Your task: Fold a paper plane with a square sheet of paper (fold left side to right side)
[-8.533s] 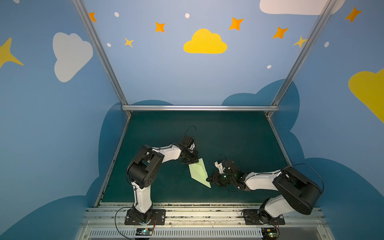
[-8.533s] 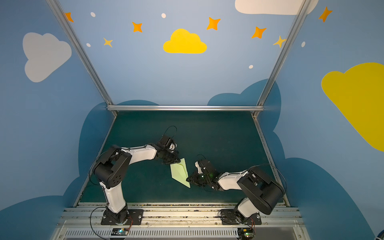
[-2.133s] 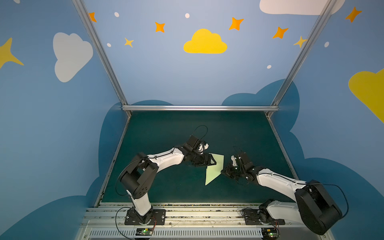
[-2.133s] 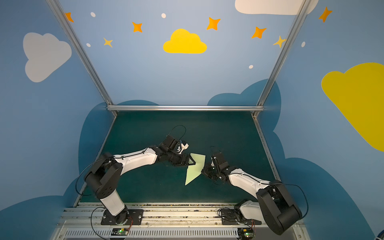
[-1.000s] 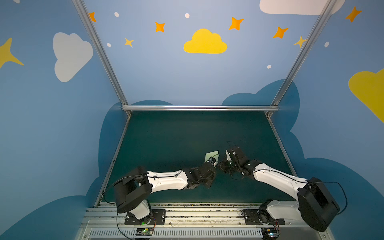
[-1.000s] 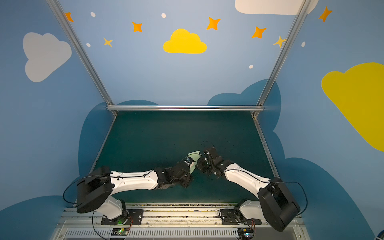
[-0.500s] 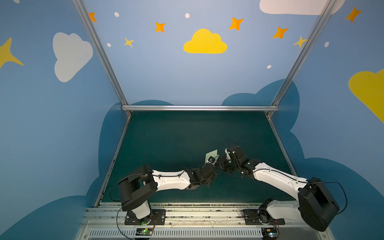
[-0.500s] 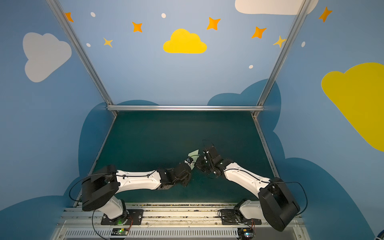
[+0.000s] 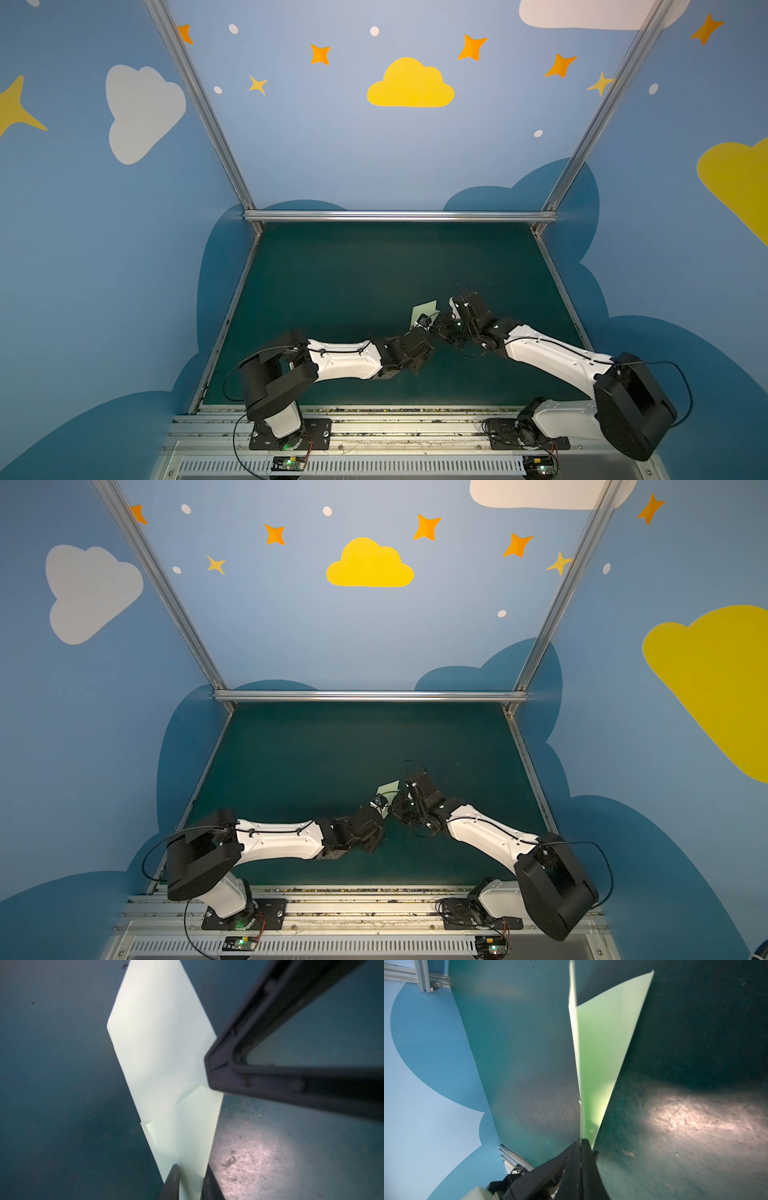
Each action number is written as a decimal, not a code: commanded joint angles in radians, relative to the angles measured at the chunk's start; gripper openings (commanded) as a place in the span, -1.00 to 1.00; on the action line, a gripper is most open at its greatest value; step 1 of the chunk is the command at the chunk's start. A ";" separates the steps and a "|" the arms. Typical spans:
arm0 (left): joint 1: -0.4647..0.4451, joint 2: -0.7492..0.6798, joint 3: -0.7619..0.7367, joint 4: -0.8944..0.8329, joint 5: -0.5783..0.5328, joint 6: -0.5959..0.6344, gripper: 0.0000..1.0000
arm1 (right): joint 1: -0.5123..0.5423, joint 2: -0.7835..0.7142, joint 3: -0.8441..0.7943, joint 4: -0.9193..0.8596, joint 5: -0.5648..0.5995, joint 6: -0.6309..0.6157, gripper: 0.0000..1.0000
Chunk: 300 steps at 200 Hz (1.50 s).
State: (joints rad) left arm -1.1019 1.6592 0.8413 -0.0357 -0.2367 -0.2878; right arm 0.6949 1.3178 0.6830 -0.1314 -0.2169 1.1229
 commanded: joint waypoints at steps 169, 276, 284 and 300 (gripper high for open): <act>0.145 -0.027 -0.067 0.094 0.391 -0.057 -0.93 | -0.198 -0.147 -0.071 -0.131 -0.045 -0.114 -0.45; 0.292 -0.013 -0.113 0.206 0.721 -0.157 -0.93 | -0.131 0.069 -0.052 -0.013 -0.234 -0.365 -0.54; 0.302 -0.002 -0.114 0.217 0.743 -0.161 -0.93 | -0.114 0.086 -0.042 -0.006 -0.228 -0.370 -0.56; 0.314 0.014 -0.113 0.233 0.775 -0.169 -0.93 | -0.092 0.113 -0.029 0.014 -0.225 -0.370 -0.63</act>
State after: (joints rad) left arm -0.8074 1.6459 0.7387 0.1524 0.4492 -0.4347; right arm 0.5713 1.3987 0.6189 -0.1646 -0.4309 0.7879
